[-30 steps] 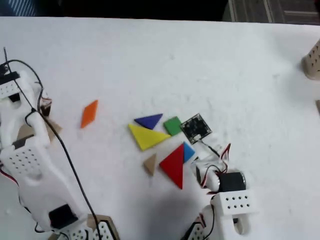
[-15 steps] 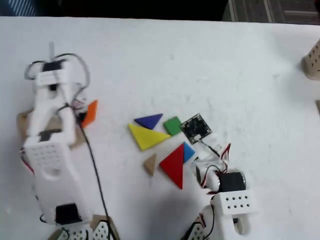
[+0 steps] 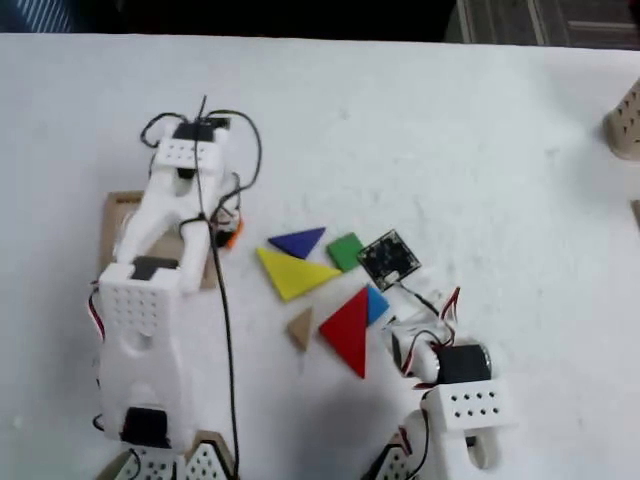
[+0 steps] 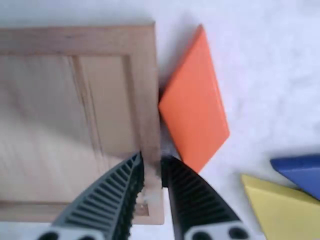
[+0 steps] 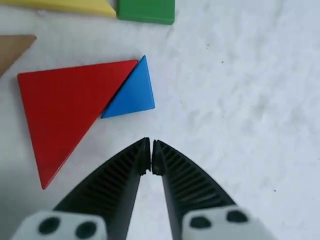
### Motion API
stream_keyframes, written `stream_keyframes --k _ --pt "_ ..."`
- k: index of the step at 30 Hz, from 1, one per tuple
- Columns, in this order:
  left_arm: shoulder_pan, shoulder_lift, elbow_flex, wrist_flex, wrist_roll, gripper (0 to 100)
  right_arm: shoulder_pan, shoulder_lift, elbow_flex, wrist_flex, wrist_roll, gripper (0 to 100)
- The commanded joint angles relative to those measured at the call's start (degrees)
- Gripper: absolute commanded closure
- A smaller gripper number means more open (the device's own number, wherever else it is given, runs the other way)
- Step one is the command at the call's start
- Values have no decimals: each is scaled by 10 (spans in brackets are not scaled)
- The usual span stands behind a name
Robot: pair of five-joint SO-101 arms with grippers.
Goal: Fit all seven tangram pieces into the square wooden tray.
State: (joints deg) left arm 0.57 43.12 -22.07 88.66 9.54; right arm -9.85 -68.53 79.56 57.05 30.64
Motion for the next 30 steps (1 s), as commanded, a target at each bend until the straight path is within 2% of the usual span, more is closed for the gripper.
stream_keyframes --k 1,7,16,26,30 --pt "79 1 -1 -9 34 979 -6 -12 -4 -13 11 979" --pt "145 -51 64 -34 67 979 -6 -12 -4 -13 11 978" --pt "208 -209 252 -175 70 978 -6 -11 -4 -13 10 978" --pt "201 -233 264 -168 65 976 -6 -11 -4 -13 10 978" --pt "200 -259 269 -168 39 976 -6 -11 -4 -13 11 978"
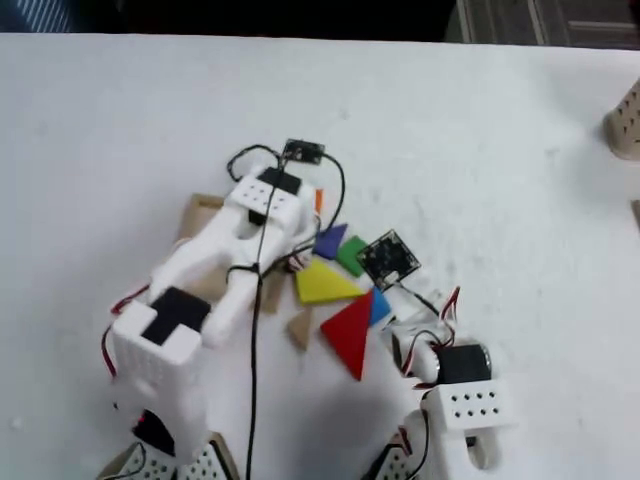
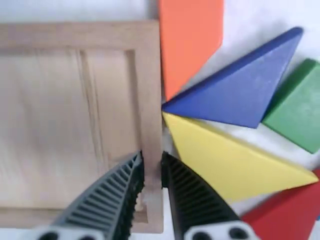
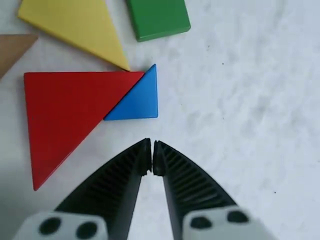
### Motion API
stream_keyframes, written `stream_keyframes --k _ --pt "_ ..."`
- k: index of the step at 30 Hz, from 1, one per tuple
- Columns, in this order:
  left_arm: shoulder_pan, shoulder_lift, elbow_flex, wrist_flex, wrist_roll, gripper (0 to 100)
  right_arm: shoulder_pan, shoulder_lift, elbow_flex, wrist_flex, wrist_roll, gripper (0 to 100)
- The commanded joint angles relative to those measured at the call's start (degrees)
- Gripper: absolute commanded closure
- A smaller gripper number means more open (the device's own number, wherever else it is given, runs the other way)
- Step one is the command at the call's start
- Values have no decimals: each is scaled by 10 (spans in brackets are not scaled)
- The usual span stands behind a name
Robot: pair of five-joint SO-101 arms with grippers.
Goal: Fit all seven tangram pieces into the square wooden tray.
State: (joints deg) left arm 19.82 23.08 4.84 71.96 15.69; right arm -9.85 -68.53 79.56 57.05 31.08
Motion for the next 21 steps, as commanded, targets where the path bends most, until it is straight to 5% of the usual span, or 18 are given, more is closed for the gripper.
stream_keyframes --k 1,5,12,16,21 --pt "6 -65 1 4 -28 976 -6 -11 -4 -13 7 978" --pt "3 -93 0 33 -47 954 -6 -11 -4 -13 6 978" --pt "7 -103 14 60 -18 730 -6 -11 -4 -13 6 978" --pt "0 -108 17 62 -20 771 -6 -11 -4 -13 6 978" --pt "-135 -156 -14 55 -21 912 -6 -11 -4 -12 6 978"
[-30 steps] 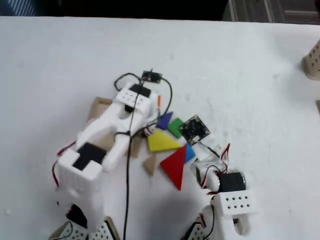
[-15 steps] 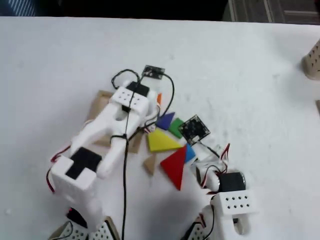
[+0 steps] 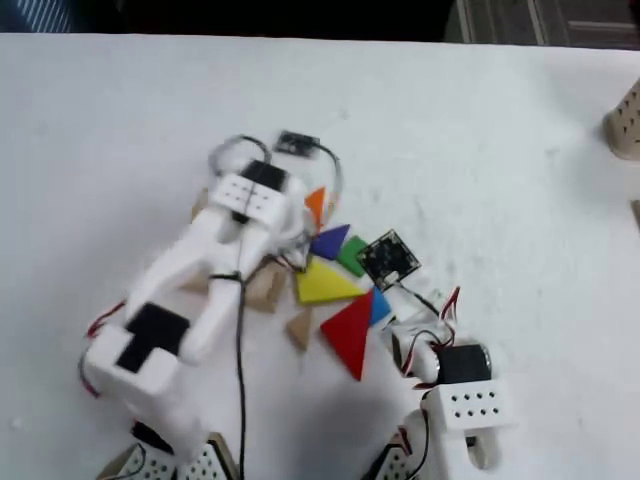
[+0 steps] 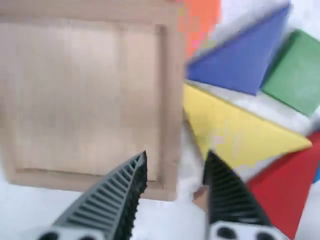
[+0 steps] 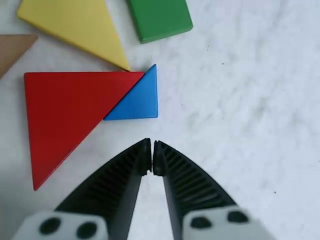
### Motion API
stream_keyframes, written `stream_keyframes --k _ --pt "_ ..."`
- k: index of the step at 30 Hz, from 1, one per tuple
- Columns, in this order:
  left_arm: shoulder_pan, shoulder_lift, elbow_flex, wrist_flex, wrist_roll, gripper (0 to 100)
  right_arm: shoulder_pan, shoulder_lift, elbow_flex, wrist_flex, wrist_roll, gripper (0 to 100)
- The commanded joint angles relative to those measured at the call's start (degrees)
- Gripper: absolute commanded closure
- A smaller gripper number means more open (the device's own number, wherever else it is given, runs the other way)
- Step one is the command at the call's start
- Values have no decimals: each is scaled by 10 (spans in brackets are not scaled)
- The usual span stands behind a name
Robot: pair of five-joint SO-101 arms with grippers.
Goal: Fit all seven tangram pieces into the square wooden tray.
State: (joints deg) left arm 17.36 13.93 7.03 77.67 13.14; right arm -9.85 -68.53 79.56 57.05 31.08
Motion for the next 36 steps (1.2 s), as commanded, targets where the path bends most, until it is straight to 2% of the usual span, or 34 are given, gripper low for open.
stream_keyframes --k 1,4,8,18,20,25,30,36 --pt "-143 -70 -40 -16 4 934 -6 -11 -4 -12 6 978" --pt "-193 -51 -40 -48 1 969 -6 -11 -4 -12 6 978" --pt "-198 16 -55 -68 -72 970 -6 -11 -4 -11 6 978" --pt "-293 111 -128 -74 -94 961 -4 -11 -4 -10 6 979" --pt "-295 110 -127 -60 -112 921 -5 -11 -4 -10 6 979" --pt "-281 110 -128 -40 -105 779 -5 -11 -4 -10 7 979" --pt "-240 114 -127 -42 -133 809 -5 -11 -4 -10 9 978" --pt "-275 116 -96 -110 -134 827 -2 -11 -4 -10 9 978"
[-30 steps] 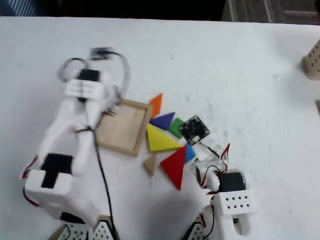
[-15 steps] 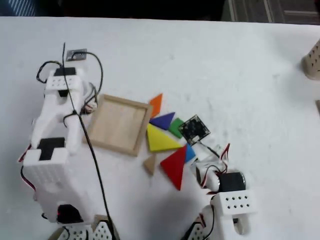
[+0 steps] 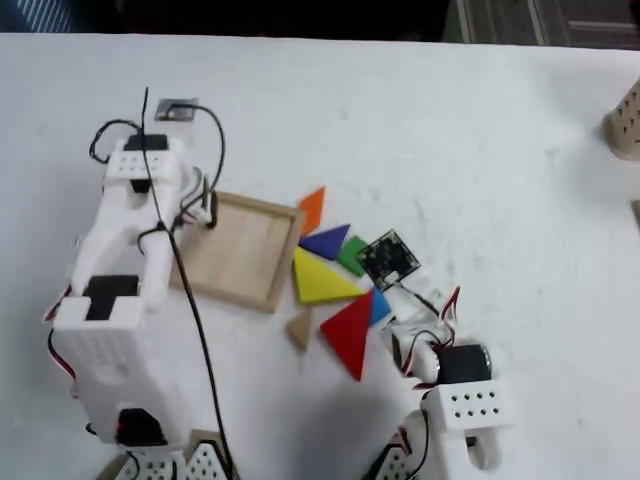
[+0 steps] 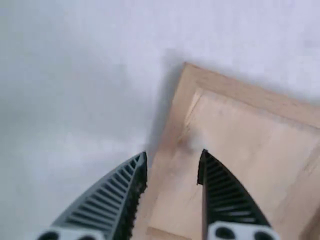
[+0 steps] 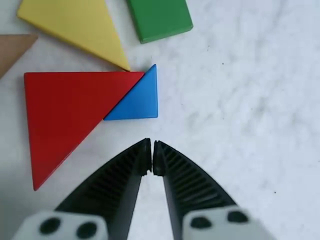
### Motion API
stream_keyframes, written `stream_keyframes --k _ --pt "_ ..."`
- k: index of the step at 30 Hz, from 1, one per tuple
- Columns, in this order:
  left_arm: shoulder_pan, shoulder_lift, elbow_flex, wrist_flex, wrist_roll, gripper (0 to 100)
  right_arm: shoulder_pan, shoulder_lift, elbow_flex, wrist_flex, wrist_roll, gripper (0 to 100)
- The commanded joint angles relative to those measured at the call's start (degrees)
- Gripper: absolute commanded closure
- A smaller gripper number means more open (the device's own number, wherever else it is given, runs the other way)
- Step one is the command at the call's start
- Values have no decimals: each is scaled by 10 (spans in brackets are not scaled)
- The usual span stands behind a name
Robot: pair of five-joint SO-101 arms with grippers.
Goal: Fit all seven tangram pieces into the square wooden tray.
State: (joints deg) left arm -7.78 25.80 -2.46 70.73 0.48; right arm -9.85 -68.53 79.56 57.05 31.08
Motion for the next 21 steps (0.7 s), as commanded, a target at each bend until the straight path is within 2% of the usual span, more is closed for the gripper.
stream_keyframes --k 1,12,16,18,21 --pt "-29 -2 5 -46 -10 827 -2 -11 -4 -10 10 978" --pt "-39 -3 59 -49 -29 828 -2 -11 -4 -10 9 978" --pt "-44 -3 63 -16 -32 828 -2 -11 -4 -10 8 978" --pt "-65 -3 72 -7 -35 858 -2 -11 -4 -10 8 979" --pt "-106 -4 76 -3 -39 967 -2 -11 -4 -10 8 979"
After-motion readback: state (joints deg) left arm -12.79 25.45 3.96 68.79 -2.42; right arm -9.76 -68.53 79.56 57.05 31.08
